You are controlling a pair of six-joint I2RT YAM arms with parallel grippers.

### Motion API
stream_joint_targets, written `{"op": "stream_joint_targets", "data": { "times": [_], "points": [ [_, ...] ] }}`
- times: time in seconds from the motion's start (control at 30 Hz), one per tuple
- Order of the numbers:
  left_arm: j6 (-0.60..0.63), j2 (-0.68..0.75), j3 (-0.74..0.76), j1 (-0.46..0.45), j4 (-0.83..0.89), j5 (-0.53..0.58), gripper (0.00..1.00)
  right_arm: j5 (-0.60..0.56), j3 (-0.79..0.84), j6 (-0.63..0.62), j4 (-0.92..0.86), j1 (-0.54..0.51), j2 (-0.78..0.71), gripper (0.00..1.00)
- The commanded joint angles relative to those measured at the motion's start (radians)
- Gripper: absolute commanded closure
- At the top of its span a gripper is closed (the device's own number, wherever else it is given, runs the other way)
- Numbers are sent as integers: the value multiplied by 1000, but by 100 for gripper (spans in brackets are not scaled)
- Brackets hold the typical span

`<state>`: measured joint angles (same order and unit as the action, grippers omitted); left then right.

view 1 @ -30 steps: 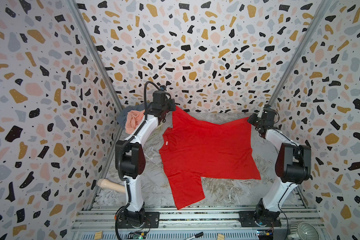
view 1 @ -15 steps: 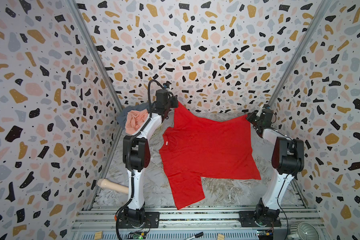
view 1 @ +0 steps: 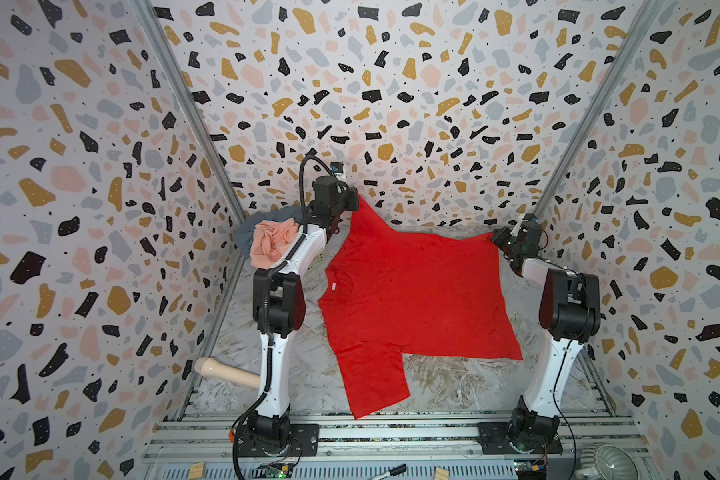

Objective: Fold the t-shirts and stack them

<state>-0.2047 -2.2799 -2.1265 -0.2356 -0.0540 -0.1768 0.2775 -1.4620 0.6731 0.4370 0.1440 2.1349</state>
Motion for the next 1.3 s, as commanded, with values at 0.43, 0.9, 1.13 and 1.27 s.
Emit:
{"op": "stream_joint_targets", "data": {
  "times": [0.43,0.9,1.13,1.27],
  "points": [
    [25,334,506,5,-153,56,100,51,22,-151,-140,16,-86,100],
    [-65,796,1066,-46,-174,175,41,50,266,-145,-148,131,-274,39],
    [-63,722,998,-75,-69,194,40,101,279,-177,-219,61,-326,40],
    [-81,614,944,-102,-22,198,39,114,315,-189,-225,1,-317,40]
  ]
}}
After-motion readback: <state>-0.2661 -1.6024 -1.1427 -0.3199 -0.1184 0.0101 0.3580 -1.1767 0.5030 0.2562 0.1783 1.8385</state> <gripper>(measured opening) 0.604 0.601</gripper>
